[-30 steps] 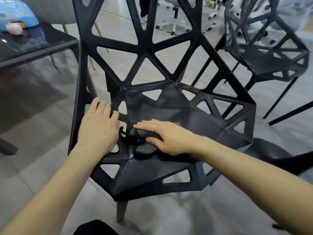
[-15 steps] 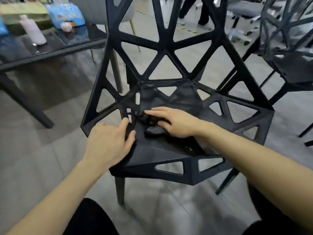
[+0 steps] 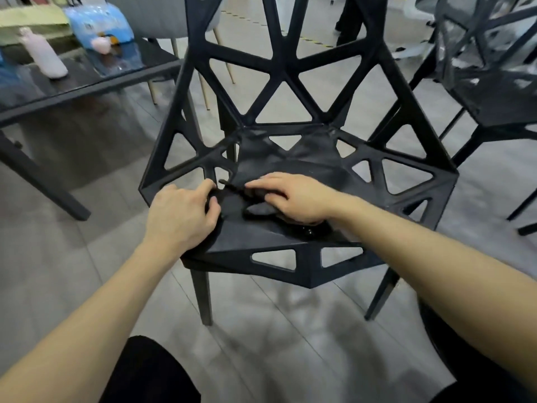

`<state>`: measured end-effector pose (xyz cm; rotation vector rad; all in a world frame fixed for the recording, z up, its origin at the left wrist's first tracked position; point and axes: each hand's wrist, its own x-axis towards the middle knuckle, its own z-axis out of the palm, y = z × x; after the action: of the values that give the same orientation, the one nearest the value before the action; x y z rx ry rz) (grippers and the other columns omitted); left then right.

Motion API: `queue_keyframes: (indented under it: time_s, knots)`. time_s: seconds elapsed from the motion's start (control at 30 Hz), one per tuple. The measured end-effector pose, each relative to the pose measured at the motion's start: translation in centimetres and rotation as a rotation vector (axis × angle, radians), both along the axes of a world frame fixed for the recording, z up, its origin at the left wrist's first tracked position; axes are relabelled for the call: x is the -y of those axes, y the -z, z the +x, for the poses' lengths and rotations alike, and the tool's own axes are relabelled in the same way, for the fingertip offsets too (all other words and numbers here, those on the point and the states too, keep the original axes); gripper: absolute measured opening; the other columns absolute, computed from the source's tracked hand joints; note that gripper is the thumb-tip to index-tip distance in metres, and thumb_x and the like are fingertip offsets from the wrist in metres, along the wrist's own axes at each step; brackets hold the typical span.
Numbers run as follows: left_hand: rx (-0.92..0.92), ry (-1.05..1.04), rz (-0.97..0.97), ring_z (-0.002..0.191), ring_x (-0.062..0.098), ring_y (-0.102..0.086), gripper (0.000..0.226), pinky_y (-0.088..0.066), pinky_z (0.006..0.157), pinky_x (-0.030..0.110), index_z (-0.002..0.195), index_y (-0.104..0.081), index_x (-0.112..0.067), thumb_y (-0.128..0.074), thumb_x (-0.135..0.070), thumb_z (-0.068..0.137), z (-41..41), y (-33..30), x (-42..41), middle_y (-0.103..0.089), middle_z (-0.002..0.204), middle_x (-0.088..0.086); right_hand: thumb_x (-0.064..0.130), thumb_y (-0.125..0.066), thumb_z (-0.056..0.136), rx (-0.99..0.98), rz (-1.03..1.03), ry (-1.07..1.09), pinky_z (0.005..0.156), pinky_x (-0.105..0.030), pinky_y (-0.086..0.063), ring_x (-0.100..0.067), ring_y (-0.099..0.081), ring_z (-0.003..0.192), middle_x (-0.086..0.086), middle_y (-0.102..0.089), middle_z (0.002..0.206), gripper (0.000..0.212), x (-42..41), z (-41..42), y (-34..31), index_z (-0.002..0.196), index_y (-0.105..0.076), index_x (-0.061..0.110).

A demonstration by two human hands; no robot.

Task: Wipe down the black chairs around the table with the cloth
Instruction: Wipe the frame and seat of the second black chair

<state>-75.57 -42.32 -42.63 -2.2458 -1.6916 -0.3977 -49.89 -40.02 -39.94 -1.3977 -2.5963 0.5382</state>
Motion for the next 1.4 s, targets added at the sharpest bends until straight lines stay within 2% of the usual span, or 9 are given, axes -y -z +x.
queue_keyframes:
  time_s: [0.17, 0.43, 0.57, 0.7, 0.8, 0.97, 1.13, 1.23, 1.4]
  knots:
    - [0.025, 0.008, 0.002, 0.056, 0.036, -0.058, 0.025, -0.04, 0.063, 0.039, 0.108, -0.069, -0.018, -0.051, -0.033, 0.099, -0.4, 0.2, -0.5, -0.064, 0.059, 0.005, 0.029, -0.042, 0.108, 0.148, 0.078, 0.56, 0.123, -0.043, -0.028, -0.032, -0.04, 0.147, -0.005, -0.047, 0.163, 0.05, -2.7, 9.9, 0.4, 0.158, -0.044, 0.031]
    - [0.036, 0.101, -0.012, 0.062, 0.038, -0.067, 0.044, -0.048, 0.07, 0.042, 0.12, -0.078, -0.015, -0.047, -0.023, 0.089, -1.1, 0.4, -0.7, -0.073, 0.068, 0.013, 0.026, -0.062, 0.097, -0.23, 0.141, 0.081, 0.118, -0.032, -0.037, -0.015, -0.052, 0.135, 0.005, -0.064, 0.145, 0.052, 9.1, -7.5, 0.5, 0.149, -0.059, 0.03]
    - [0.065, 0.081, 0.024, 0.061, 0.037, -0.065, 0.044, -0.043, 0.072, 0.04, 0.121, -0.08, -0.016, -0.044, -0.022, 0.096, -1.3, 0.9, -0.9, -0.073, 0.067, 0.011, 0.049, -0.049, 0.093, -0.037, 0.155, 0.492, 0.12, -0.05, -0.034, -0.024, -0.051, 0.135, 0.003, -0.064, 0.14, 0.057, 6.7, 2.9, 0.8, 0.15, -0.047, 0.045]
    - [0.06, 0.061, 0.026, 0.057, 0.034, -0.061, 0.043, -0.044, 0.072, 0.039, 0.119, -0.082, -0.018, -0.046, -0.022, 0.096, -1.0, 1.0, -0.5, -0.07, 0.062, 0.008, 0.028, -0.054, 0.093, -0.042, 0.267, 0.875, 0.103, -0.047, -0.044, -0.037, -0.051, 0.121, -0.01, -0.065, 0.129, 0.051, 8.1, 6.4, 0.9, 0.144, -0.056, 0.03]
    - [0.067, 0.06, 0.02, 0.057, 0.036, -0.062, 0.042, -0.046, 0.071, 0.039, 0.116, -0.082, -0.018, -0.047, -0.021, 0.094, -0.9, 0.8, -0.5, -0.07, 0.063, 0.01, 0.02, -0.06, 0.089, -0.159, 0.387, 0.611, 0.098, -0.048, -0.047, -0.035, -0.059, 0.112, -0.01, -0.07, 0.119, 0.048, 10.2, -4.7, 2.1, 0.137, -0.064, 0.018]
    - [0.074, 0.12, 0.026, 0.066, 0.037, -0.067, 0.042, -0.051, 0.074, 0.043, 0.119, -0.08, -0.021, -0.043, -0.025, 0.099, -1.8, 0.8, -0.5, -0.075, 0.072, 0.009, 0.037, -0.061, 0.098, -0.257, 0.435, 0.349, 0.124, -0.043, -0.03, -0.029, -0.045, 0.147, -0.005, -0.062, 0.144, 0.056, 12.8, -10.2, 3.8, 0.152, -0.054, 0.024]
    - [0.111, 0.082, 0.015, 0.066, 0.032, -0.065, 0.045, -0.049, 0.08, 0.043, 0.12, -0.077, -0.026, -0.036, -0.029, 0.103, -1.6, 1.1, -0.4, -0.075, 0.071, 0.003, 0.04, -0.057, 0.098, -0.25, 0.478, 0.833, 0.128, -0.05, -0.024, -0.026, -0.053, 0.14, 0.002, -0.068, 0.136, 0.048, 13.1, 4.7, 3.6, 0.146, -0.057, 0.03]
    - [0.119, 0.06, 0.033, 0.062, 0.032, -0.064, 0.042, -0.049, 0.079, 0.043, 0.117, -0.077, -0.024, -0.037, -0.028, 0.103, -1.3, 1.2, -0.5, -0.072, 0.067, 0.005, 0.033, -0.061, 0.1, -0.264, 0.584, 1.025, 0.128, -0.054, -0.022, -0.032, -0.052, 0.143, -0.007, -0.066, 0.138, 0.047, 14.0, 3.1, 4.8, 0.146, -0.061, 0.023]
    - [0.112, 0.092, 0.05, 0.063, 0.037, -0.064, 0.035, -0.047, 0.074, 0.042, 0.111, -0.078, -0.024, -0.044, -0.027, 0.102, -2.0, 1.7, -1.1, -0.075, 0.071, 0.009, 0.022, -0.066, 0.099, -0.318, 0.578, 0.443, 0.123, -0.056, -0.03, -0.041, -0.046, 0.144, -0.019, -0.059, 0.145, 0.048, 14.8, -14.5, 6.3, 0.146, -0.064, 0.017]
